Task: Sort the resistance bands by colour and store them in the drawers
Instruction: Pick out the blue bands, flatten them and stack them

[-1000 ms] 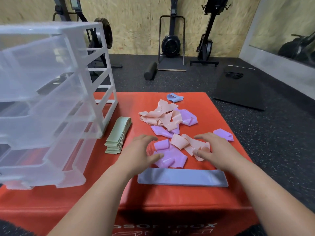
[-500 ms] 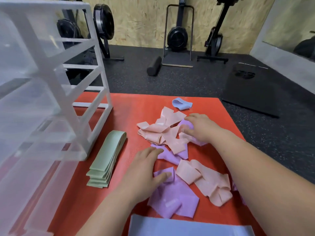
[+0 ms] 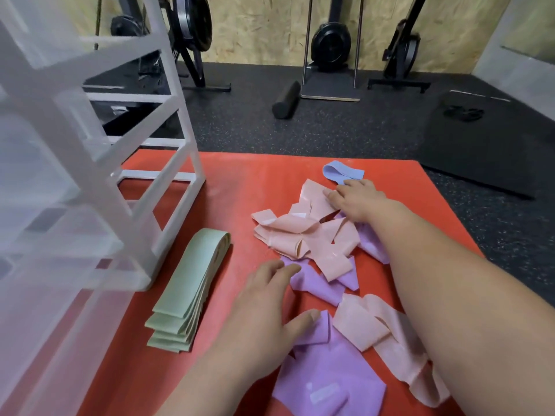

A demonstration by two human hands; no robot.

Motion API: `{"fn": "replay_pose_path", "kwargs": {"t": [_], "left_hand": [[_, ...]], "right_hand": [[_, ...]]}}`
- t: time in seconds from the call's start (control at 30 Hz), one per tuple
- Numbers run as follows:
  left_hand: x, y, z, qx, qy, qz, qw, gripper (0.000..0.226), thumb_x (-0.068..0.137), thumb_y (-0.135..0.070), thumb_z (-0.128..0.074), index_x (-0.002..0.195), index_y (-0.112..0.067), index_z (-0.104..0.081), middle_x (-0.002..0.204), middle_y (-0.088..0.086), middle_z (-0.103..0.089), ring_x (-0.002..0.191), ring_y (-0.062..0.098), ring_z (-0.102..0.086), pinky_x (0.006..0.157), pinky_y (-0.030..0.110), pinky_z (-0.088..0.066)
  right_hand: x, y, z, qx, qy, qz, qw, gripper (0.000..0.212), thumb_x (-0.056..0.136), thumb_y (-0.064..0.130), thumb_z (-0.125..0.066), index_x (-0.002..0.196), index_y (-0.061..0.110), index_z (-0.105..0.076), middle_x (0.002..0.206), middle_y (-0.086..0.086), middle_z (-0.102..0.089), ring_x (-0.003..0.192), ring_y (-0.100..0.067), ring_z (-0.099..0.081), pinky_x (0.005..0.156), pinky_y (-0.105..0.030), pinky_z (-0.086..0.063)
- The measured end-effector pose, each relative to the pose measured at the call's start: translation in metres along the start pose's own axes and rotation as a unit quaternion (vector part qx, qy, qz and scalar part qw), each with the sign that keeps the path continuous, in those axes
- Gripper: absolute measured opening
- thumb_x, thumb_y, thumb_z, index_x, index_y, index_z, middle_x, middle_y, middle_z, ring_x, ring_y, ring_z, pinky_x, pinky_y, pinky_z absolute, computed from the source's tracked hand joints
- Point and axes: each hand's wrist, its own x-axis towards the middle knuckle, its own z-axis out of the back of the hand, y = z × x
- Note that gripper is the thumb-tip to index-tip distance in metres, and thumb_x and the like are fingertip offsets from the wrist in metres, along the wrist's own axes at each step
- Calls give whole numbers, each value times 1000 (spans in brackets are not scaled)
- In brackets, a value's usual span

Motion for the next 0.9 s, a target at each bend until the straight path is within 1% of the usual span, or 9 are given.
{"fn": "replay_pose_path", "kwargs": {"t": [0.1, 0.2, 0.3, 0.4, 0.57, 0.67, 0.77, 0.83, 0.9], "left_hand": [[-1, -2, 0, 14, 7, -1, 1000, 74, 91, -64, -65, 156, -38, -40, 160, -17, -29, 150, 5, -28, 123, 34, -31], [0, -5, 1, 11, 14, 9, 1000, 71, 93, -61, -66, 156, -36, -41, 160, -16, -29, 149, 6, -28, 123, 31, -29], [1, -8, 3, 10, 18, 21, 1000, 71, 94, -58, -65, 156, -35, -41, 159, -13, -31, 147, 11, -32, 122, 32, -31], [1, -15, 7, 10, 13, 34, 999, 71, 94, -54, -65, 156, -34, -39, 158, -9, -33, 144, 16, -35, 120, 34, -33], [-4, -41, 14, -12, 2, 29, 999, 69, 94, -51, -68, 155, -33, -43, 154, -7, -40, 143, 18, -37, 116, 34, -37], [-13, -62, 18, -28, 0, 19, 999, 67, 94, -51, -69, 154, -32, -46, 154, -6, -41, 144, 18, -37, 117, 37, -39], [-23, -83, 22, -24, -9, -4, 1000, 61, 95, -47, -70, 151, -29, -51, 152, -4, -45, 143, 20, -39, 116, 31, -36], [-30, -97, 27, -31, -23, -24, 999, 57, 96, -44, -70, 148, -28, -54, 149, -4, -49, 140, 21, -42, 114, 31, -37], [-38, -109, 30, -62, -47, -36, 996, 52, 98, -39, -70, 146, -26, -56, 147, -4, -53, 136, 18, -46, 112, 31, -39]], "right_hand": [[-3, 0, 1, -7, -19, -7, 1000, 75, 99, 75, -18, 143, 26, -54, 154, -2, -45, 143, -33, -34, 108, -56, -37], [-17, -8, 12, -20, -77, -3, 997, 58, 104, 60, -36, 144, 23, -56, 144, -8, -54, 132, -33, -44, 103, -52, -45], [-36, -24, 28, -4, -176, 13, 984, 28, 98, 35, -63, 123, 25, -72, 123, -6, -69, 114, -32, -60, 91, -46, -54], [-69, -38, 41, 63, -255, -1, 965, 25, 86, 27, -78, 110, 30, -77, 109, 2, -77, 104, -27, -69, 85, -37, -54], [-123, -45, 56, 170, -289, 9, 942, 19, 82, 16, -75, 93, 31, -71, 90, 10, -75, 90, -17, -70, 85, -38, -57], [-160, -44, 65, 237, -292, 33, 926, 27, 84, 9, -74, 100, 30, -69, 91, 10, -73, 88, -14, -69, 85, -33, -56], [-204, -37, 71, 304, -286, 59, 907, 31, 87, 6, -74, 106, 30, -69, 90, 13, -71, 84, -8, -68, 81, -25, -53], [-236, -31, 70, 364, -282, 77, 884, 28, 89, 6, -75, 108, 27, -71, 90, 12, -72, 79, -4, -67, 79, -21, -50], [-269, -23, 65, 423, -282, 91, 856, 25, 91, 7, -76, 110, 23, -72, 95, 7, -75, 85, -5, -69, 83, -24, -54]]}}
